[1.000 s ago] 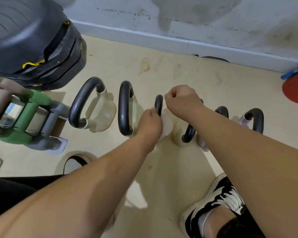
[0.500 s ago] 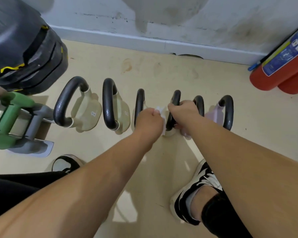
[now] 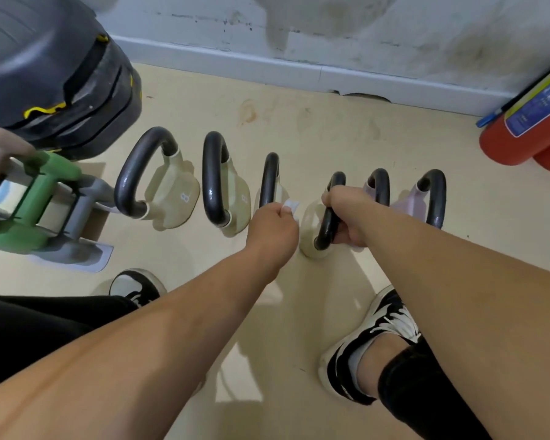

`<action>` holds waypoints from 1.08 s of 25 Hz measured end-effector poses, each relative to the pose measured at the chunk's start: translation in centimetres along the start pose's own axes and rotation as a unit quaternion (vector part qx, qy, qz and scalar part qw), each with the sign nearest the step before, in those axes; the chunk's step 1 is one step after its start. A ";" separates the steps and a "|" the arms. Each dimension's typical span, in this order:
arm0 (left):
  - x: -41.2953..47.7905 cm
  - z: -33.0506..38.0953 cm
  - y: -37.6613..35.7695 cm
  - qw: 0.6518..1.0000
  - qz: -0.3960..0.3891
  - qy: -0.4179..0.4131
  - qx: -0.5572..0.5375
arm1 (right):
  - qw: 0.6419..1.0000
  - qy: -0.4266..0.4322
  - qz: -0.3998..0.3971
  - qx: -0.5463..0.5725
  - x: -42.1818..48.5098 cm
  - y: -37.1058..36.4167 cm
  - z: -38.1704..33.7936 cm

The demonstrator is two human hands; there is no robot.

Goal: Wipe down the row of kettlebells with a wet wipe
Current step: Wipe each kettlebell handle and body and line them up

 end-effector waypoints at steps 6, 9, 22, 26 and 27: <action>-4.9 -4.8 -1.9 0.998 -0.048 0.032 -0.020 | 0.994 -0.043 -0.093 0.032 -5.8 -1.2 5.2; -6.7 -7.0 -2.6 0.996 -0.050 -0.049 0.060 | 0.990 -0.038 -0.134 0.000 -5.9 0.7 5.3; -2.6 0.2 -8.4 0.967 -0.038 -0.102 0.231 | 0.987 0.137 -0.030 -0.080 -0.9 4.2 1.9; -3.7 -2.3 -8.0 0.940 0.004 -0.139 0.312 | 0.985 0.130 -0.053 -0.100 0.1 4.2 1.1; -5.3 -4.1 -7.2 0.929 0.035 -0.155 0.335 | 0.984 0.130 -0.056 -0.110 0.4 4.1 0.9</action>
Point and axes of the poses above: each hand's wrist, its own x-axis towards the middle knuckle, its own y-axis out of the back of the hand, z = x × y, the point moved 4 cm from there along x, towards the middle knuckle, and after that the axes turned 9 degrees about y, right-handed, at the moved point
